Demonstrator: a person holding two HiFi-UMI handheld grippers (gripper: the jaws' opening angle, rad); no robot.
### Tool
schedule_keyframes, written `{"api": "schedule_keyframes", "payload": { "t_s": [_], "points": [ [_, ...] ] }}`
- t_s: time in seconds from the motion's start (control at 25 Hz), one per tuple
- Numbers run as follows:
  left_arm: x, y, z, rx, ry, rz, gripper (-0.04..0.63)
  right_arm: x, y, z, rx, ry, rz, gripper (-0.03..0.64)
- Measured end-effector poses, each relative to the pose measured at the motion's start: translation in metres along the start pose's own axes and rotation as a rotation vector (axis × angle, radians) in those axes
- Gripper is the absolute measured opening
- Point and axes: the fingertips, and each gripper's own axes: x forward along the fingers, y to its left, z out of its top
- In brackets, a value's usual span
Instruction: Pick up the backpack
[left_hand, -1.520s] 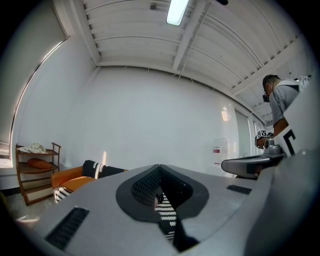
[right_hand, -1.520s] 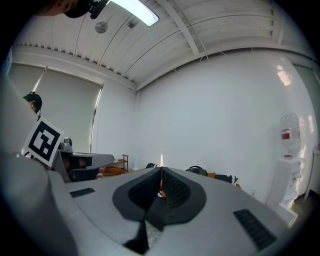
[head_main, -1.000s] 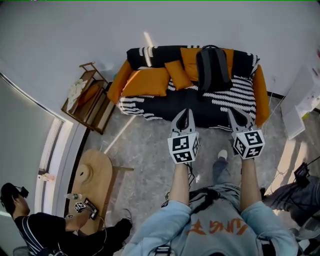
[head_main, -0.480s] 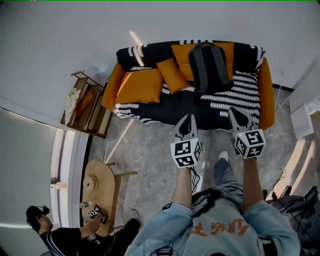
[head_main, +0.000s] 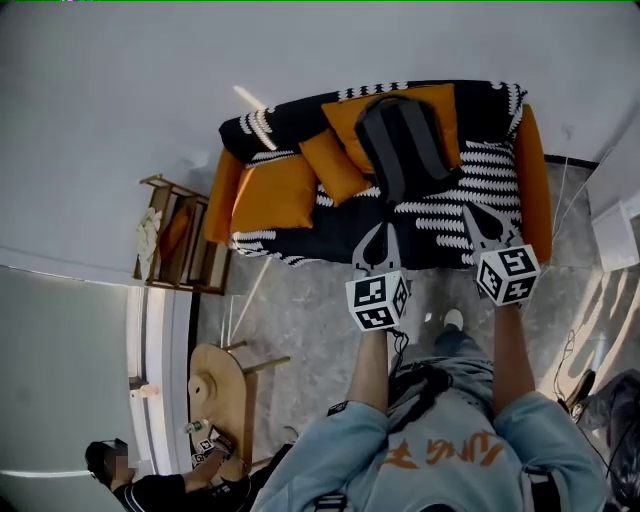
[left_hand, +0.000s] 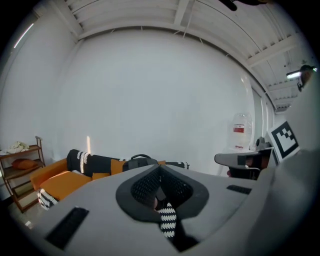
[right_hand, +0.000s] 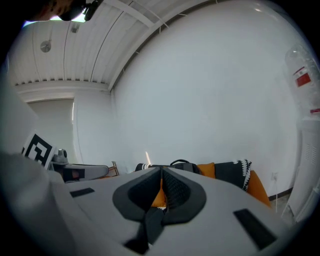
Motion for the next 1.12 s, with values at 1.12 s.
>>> {"api": "schedule_keyframes", "payload": {
  "t_s": [1.12],
  "points": [
    [0.08, 0.004, 0.013, -0.049, -0.009, -0.023, 0.021, 0.043, -0.027, 0.015, -0.026, 0.006, 0.096, 0.029]
  ]
}}
